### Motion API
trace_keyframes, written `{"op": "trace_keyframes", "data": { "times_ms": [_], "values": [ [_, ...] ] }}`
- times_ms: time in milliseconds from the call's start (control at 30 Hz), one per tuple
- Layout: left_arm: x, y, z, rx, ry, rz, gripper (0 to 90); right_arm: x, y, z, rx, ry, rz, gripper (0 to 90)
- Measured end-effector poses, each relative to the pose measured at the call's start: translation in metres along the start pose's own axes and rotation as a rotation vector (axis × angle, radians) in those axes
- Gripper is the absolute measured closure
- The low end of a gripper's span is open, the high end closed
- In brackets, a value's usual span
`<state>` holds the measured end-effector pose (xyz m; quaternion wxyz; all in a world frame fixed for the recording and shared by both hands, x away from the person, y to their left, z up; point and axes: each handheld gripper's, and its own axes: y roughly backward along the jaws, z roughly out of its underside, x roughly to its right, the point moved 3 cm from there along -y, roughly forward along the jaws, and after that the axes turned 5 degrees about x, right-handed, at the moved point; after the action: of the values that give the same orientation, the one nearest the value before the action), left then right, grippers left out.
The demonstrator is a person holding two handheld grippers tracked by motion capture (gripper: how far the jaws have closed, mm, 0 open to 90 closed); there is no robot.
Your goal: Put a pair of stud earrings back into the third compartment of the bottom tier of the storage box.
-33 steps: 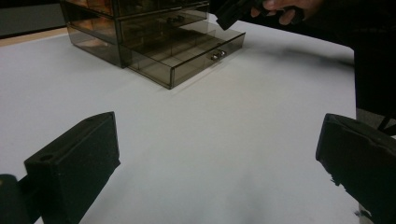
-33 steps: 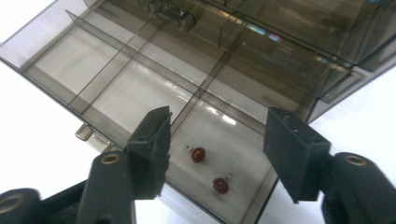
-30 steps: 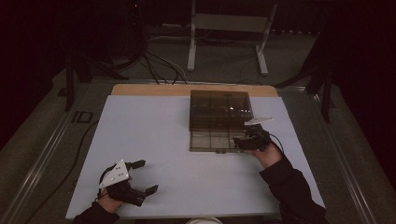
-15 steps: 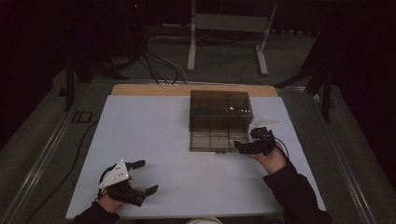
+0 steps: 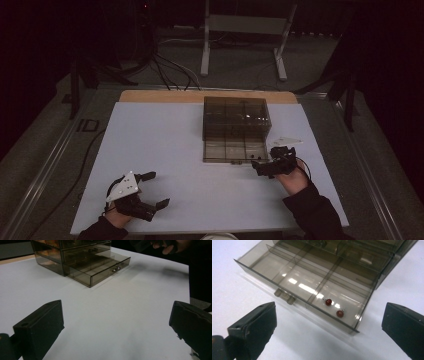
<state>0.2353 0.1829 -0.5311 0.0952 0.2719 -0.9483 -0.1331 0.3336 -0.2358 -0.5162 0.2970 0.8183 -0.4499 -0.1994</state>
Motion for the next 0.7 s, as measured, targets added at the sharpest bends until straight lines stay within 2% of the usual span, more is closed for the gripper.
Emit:
{"op": "trace_keyframes", "data": {
  "times_ms": [400,700],
  "values": [
    [0.000,0.000,0.000,0.001,0.000,0.002,0.7,-0.006,0.002,0.018,0.024,-0.016,0.027,0.0],
    [0.000,0.000,0.000,0.000,0.000,0.002,0.7,-0.014,-0.001,0.033,-0.015,-0.015,0.041,0.0]
  ]
}}
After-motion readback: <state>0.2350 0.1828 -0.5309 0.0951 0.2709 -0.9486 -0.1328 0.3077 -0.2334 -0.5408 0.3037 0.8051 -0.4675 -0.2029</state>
